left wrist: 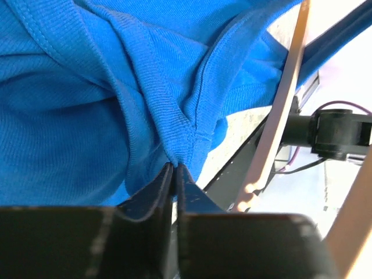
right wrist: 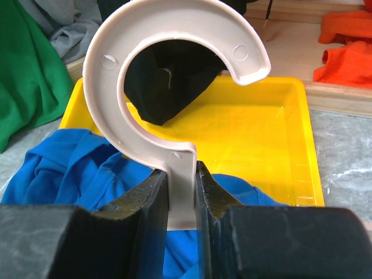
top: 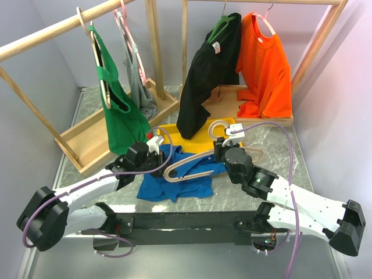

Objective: Place the tank top on the hanger

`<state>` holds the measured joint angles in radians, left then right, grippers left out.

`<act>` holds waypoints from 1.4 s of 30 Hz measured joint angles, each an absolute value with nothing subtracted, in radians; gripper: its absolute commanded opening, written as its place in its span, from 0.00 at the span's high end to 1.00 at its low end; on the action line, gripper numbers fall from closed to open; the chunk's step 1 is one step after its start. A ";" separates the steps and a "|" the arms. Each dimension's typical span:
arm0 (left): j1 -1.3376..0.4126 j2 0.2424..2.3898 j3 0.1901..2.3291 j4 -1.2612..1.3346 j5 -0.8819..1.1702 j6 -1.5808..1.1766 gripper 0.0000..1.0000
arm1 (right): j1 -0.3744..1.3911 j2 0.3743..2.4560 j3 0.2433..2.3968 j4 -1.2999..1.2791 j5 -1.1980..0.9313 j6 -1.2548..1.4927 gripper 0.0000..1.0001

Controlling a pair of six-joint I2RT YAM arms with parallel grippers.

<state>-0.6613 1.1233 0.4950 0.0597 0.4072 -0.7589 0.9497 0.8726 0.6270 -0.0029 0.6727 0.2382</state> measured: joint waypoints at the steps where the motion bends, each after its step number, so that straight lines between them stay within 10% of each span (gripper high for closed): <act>1: -0.662 1.123 0.495 0.061 0.406 -0.756 0.99 | 0.950 0.873 0.627 -0.003 0.675 0.241 1.00; 42: -0.552 0.823 0.572 -0.064 0.332 -0.856 0.99 | 0.965 0.972 0.666 -0.046 0.991 0.311 1.00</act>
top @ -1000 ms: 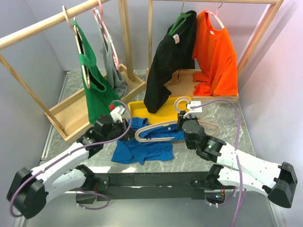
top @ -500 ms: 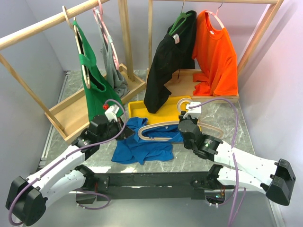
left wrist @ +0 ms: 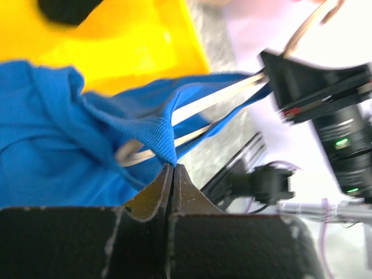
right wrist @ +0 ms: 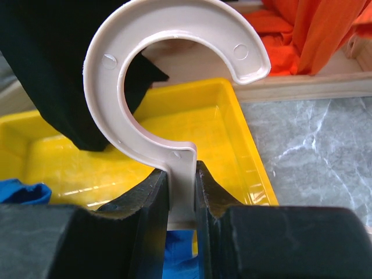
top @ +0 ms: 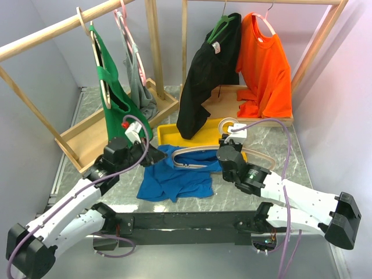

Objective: Place the tank top on the hanger

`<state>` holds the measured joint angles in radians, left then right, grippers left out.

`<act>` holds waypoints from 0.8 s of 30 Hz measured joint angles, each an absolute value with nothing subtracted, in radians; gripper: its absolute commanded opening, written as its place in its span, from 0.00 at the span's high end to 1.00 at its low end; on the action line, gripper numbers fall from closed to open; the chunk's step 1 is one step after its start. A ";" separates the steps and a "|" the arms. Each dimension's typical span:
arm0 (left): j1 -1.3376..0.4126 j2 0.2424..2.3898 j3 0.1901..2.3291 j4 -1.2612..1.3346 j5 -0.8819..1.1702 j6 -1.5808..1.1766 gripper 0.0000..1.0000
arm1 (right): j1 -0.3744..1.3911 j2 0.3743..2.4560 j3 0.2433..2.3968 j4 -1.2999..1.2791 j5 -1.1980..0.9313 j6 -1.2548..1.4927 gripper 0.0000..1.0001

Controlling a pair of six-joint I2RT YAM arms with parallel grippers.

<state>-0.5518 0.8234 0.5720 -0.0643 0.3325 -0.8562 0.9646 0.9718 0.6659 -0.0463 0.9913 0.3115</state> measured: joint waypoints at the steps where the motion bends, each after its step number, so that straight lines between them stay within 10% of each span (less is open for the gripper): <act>1: -0.551 0.818 0.583 -0.064 0.327 -0.864 0.99 | 0.968 0.973 0.668 -0.038 0.999 0.306 1.00; 24: -0.550 0.829 0.776 -0.023 0.227 -0.985 0.99 | 1.018 1.056 0.866 0.283 1.023 0.101 1.00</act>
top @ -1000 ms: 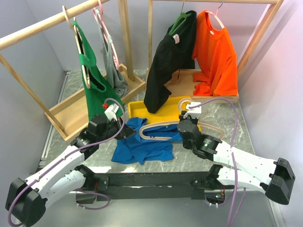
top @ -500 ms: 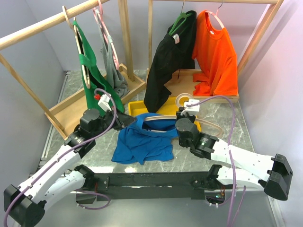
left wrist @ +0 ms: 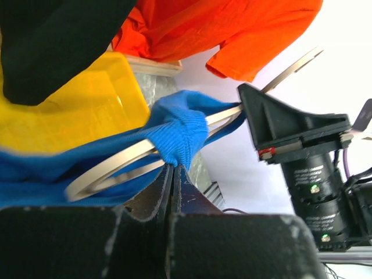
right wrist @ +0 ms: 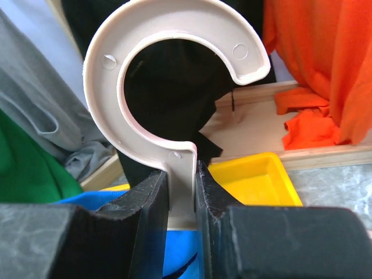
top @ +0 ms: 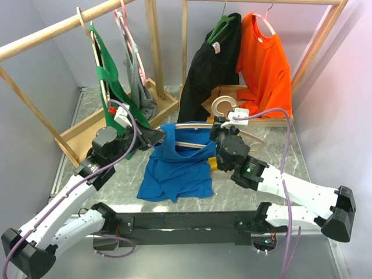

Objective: Place the tank top on the hanger

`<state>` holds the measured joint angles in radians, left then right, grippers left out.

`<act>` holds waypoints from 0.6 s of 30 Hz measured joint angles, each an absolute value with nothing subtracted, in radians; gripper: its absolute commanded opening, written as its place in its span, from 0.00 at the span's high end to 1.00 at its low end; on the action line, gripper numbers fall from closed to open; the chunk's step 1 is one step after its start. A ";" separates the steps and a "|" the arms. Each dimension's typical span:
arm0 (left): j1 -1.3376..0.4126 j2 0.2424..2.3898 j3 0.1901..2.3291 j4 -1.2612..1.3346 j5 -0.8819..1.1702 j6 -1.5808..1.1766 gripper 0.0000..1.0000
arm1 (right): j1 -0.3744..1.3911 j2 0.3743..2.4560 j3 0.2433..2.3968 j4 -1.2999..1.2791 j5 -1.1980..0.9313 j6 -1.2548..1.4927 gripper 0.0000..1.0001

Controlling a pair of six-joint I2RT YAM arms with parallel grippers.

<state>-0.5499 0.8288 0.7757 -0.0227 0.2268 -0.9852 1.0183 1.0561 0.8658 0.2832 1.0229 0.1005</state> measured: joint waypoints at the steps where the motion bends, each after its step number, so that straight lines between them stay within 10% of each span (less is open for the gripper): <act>1: -0.550 0.833 0.783 -0.024 0.226 -0.986 0.99 | 1.021 1.061 0.867 0.292 1.019 0.098 1.00; 11: -0.550 0.888 0.870 -0.018 0.228 -0.989 0.95 | 1.045 1.195 0.955 0.315 0.970 0.084 1.00; 18: -0.550 0.928 0.965 -0.035 0.258 -0.929 0.23 | 1.046 1.195 1.002 0.348 0.941 0.049 1.00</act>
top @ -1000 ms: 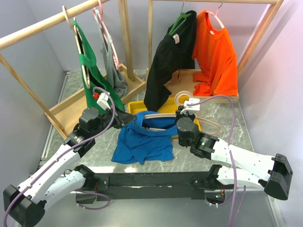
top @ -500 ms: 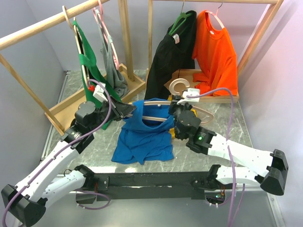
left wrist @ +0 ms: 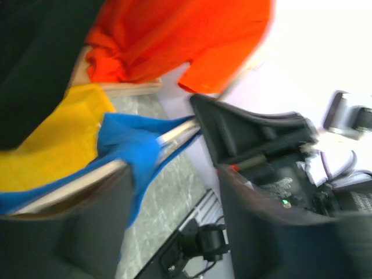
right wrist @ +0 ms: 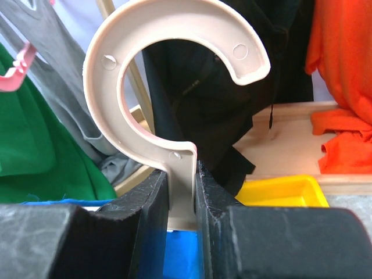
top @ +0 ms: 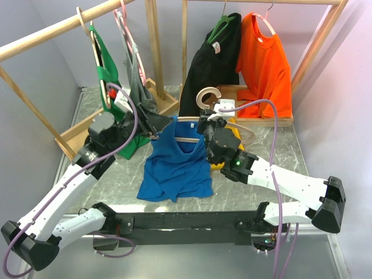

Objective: Place the tank top on the hanger

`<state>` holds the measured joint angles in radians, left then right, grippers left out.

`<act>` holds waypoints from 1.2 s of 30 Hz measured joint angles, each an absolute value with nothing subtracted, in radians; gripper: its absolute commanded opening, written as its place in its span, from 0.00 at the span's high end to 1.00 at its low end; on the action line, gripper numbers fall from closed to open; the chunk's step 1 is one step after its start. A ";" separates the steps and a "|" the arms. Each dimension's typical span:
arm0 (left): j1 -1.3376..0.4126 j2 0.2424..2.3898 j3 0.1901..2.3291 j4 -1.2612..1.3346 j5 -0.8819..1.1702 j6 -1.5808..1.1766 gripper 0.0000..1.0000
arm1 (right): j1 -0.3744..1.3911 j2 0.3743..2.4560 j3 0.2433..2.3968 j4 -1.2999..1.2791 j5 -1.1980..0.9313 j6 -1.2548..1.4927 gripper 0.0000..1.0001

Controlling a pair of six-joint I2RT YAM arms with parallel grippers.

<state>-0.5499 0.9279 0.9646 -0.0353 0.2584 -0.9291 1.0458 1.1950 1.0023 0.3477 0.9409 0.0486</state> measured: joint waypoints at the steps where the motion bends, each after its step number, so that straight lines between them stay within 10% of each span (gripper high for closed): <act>1: -0.550 0.935 0.986 -0.036 0.268 -0.905 0.22 | 1.045 1.194 1.008 0.348 0.937 0.044 1.00; 17: -0.550 0.875 1.401 -0.133 0.365 -0.512 0.11 | 0.941 1.151 1.514 0.033 0.517 -0.006 1.00; 36: -0.550 0.820 1.524 -0.629 0.430 -0.226 0.30 | 0.941 1.060 1.221 -0.038 0.189 0.084 1.00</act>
<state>-0.5503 0.8200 1.5238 -0.6289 0.4305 -0.2256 0.9405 1.0595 1.2205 -0.0376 0.1890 0.0841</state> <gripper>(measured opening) 0.711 0.264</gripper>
